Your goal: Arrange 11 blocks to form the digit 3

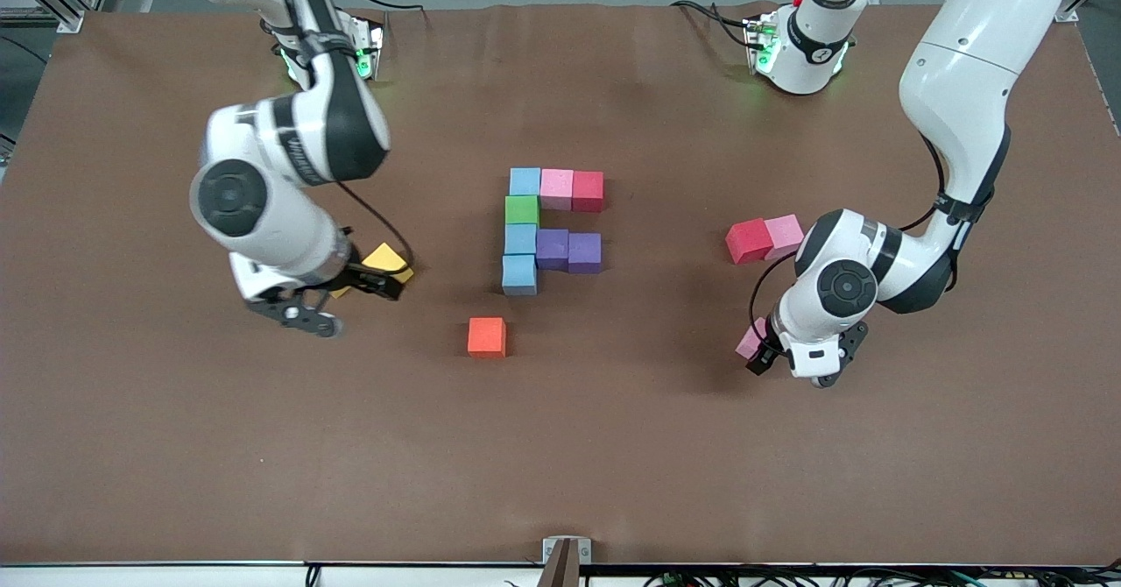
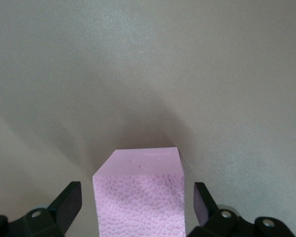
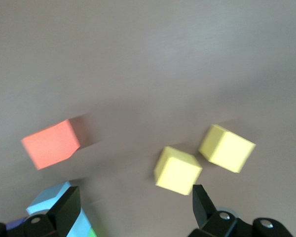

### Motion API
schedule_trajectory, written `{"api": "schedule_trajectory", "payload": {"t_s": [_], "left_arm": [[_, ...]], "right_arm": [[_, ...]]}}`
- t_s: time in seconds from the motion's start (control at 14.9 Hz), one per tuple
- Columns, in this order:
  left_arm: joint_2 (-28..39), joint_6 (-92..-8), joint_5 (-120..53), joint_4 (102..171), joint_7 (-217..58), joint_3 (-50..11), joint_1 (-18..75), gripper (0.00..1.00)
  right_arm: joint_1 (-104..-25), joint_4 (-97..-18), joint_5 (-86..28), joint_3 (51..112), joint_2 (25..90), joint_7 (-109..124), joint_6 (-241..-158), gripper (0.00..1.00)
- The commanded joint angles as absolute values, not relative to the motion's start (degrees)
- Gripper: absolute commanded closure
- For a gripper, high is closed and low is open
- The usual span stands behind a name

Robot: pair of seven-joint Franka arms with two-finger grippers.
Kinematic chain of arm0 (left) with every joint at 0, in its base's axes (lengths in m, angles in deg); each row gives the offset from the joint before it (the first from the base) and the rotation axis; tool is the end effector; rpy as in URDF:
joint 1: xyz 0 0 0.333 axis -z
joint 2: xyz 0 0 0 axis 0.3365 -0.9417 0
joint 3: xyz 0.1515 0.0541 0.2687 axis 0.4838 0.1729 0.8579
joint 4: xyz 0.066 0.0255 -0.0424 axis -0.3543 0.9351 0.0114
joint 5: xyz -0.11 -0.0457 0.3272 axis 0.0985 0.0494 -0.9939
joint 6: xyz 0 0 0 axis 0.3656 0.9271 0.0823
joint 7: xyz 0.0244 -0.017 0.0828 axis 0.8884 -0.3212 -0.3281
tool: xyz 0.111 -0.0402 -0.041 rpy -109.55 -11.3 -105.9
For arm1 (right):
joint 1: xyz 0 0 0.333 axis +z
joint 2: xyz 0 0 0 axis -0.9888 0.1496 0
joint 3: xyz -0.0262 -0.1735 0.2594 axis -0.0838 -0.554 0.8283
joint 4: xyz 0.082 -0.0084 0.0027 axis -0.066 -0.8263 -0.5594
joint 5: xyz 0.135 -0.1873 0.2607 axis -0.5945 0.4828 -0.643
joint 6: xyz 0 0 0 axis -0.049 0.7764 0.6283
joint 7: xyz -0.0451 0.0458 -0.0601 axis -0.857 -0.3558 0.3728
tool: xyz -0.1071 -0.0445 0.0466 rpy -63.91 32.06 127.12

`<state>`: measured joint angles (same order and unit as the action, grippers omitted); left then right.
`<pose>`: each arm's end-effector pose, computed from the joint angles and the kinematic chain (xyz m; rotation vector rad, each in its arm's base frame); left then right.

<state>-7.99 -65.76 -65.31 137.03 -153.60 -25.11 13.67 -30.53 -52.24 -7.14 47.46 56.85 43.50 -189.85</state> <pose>0.6072 -0.1568 0.2201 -2.7925 -1.3403 -0.0021 0.5665 0.1897 0.4176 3.0478 -0.6113 -0.1417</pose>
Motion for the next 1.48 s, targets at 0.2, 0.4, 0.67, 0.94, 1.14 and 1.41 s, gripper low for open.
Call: {"api": "schedule_trajectory", "payload": {"t_s": [0.2, 0.4, 0.67, 0.94, 1.14, 1.41], "left_arm": [[-7.7, -66.0, -62.5, 137.0, -153.5, -25.6, 12.4, 0.0], [-7.6, -66.1, -62.4, 137.0, -153.6, -25.6, 12.4, 0.0], [-7.6, -66.0, -60.9, 137.0, -154.2, -25.7, 12.5, 0.0], [-7.7, -66.0, -60.0, 137.0, -154.1, -25.7, 12.6, 0.0], [-7.8, -66.1, -60.0, 137.0, -153.8, -25.6, 12.7, 0.0], [-7.8, -66.0, -60.1, 137.0, -154.1, -25.6, 12.8, 0.0]], "right_arm": [[-30.9, -52.9, -4.0, 41.7, 56.9, 45.0, -189.0, 0.0], [-30.9, -52.4, -4.9, 42.3, 60.3, 57.4, -192.3, 0.0], [-31.4, -47.2, -10.6, 45.6, 67.6, 73.4, -193.7, 0.0], [-33.5, -38.5, -14.9, 49.6, 75.7, 90.8, -193.9, 0.0], [-38.4, -33.0, -14.9, 56.7, 79.4, 103.2, -196.4, 0.0], [-40.6, -28.1, -14.9, 59.8, 84.1, 113.0, -198.0, 0.0]]}}
